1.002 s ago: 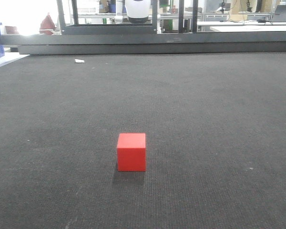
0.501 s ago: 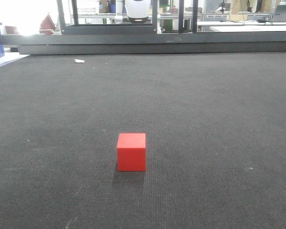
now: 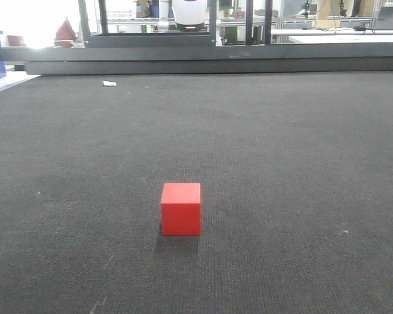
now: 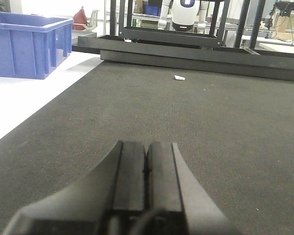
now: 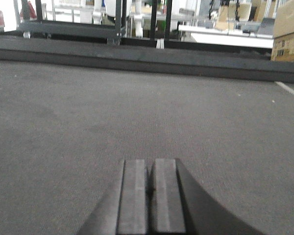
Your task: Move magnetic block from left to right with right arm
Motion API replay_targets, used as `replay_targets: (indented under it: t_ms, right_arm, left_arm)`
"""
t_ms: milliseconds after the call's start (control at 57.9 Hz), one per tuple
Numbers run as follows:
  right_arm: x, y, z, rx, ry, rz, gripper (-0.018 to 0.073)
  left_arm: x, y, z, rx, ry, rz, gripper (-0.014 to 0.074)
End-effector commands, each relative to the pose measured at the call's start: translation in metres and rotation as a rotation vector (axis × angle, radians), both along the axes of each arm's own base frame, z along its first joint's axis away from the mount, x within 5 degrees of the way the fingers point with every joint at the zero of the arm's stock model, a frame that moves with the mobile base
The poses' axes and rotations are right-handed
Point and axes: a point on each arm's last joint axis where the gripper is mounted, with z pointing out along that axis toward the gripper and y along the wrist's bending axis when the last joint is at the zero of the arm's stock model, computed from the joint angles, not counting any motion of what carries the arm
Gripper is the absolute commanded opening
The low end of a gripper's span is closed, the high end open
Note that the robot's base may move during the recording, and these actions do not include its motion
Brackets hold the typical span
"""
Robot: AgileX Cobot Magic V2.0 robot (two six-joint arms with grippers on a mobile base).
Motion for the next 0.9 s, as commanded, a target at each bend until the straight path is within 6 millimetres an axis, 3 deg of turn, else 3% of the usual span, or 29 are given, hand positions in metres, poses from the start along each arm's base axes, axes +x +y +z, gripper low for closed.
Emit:
replay_targets:
  t_ms: [0, 138, 345, 639, 881]
  right_arm:
    - [0.000, -0.001, 0.030, -0.012, -0.031, -0.009, 0.0055]
    - [0.011, -0.001, 0.050, -0.009, 0.063, -0.006, 0.0055]
    - [0.042, -0.001, 0.061, 0.013, 0.293, 0.005, 0.0055]
    - [0.085, 0.010, 0.062, 0.114, 0.534, 0.070, 0.0055]
    - [0.111, 0.031, 0.048, 0.191, 0.707, 0.084, 0.0060]
  left_arm:
    - [-0.001, 0.000, 0.006, -0.012, -0.091, -0.002, -0.0117]
    - [-0.001, 0.000, 0.006, -0.012, -0.091, -0.002, -0.0117]
    - [-0.001, 0.000, 0.006, -0.012, -0.091, -0.002, -0.0117]
    - [-0.001, 0.000, 0.006, -0.012, -0.091, -0.002, -0.0117]
    - [-0.001, 0.000, 0.006, -0.012, -0.091, -0.002, -0.0117]
